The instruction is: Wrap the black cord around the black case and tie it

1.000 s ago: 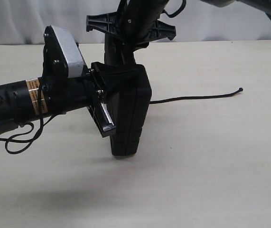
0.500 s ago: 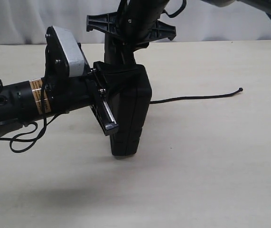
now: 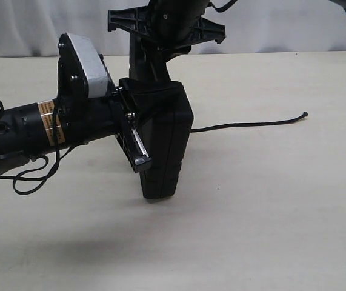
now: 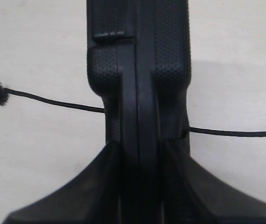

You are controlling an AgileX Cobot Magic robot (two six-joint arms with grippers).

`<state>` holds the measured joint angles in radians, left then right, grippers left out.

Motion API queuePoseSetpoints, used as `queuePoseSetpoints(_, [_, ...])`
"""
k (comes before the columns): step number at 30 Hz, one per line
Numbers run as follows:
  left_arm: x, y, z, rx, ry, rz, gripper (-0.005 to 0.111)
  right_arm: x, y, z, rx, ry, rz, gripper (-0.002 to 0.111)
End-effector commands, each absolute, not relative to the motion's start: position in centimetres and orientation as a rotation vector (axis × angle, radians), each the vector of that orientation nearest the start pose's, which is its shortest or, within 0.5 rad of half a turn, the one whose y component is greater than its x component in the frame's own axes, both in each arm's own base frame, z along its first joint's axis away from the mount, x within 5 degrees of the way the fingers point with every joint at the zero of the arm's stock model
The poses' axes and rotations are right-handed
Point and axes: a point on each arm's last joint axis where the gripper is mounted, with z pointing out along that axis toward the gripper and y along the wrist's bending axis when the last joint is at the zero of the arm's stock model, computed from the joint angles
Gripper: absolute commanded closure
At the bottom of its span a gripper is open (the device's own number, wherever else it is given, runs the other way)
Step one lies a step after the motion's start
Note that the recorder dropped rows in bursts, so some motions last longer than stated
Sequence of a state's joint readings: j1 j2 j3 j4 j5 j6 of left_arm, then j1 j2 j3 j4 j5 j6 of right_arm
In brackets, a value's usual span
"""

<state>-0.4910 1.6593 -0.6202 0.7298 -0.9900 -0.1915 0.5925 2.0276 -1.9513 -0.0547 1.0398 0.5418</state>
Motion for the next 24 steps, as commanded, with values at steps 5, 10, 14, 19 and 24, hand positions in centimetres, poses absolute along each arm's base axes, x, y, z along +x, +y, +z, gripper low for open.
queuePoseSetpoints(5, [24.3,-18.5,18.2,1.092,1.479,-0.6,0.107,37.9,25.3,30.9,-0.107,2.656,0.332,0.08])
queuePoseSetpoints(10, [24.3,-18.5,18.2,1.092,1.479,-0.6,0.107,37.9,25.4,29.8,-0.13,2.706,0.301,0.099])
queuePoseSetpoints(14, [24.3,-18.6,18.2,1.091,1.478,-0.601,0.107,37.9,25.4,29.8,-0.13,2.706,0.301,0.104])
queuePoseSetpoints(19, [24.2,-18.6,18.8,1.083,1.446,-0.614,0.107,37.9,25.4,29.8,-0.13,2.706,0.301,0.104])
queuePoseSetpoints(24, [24.0,-18.1,20.1,1.08,1.453,-0.561,0.107,38.0,25.4,29.9,-0.131,2.7,0.299,0.104])
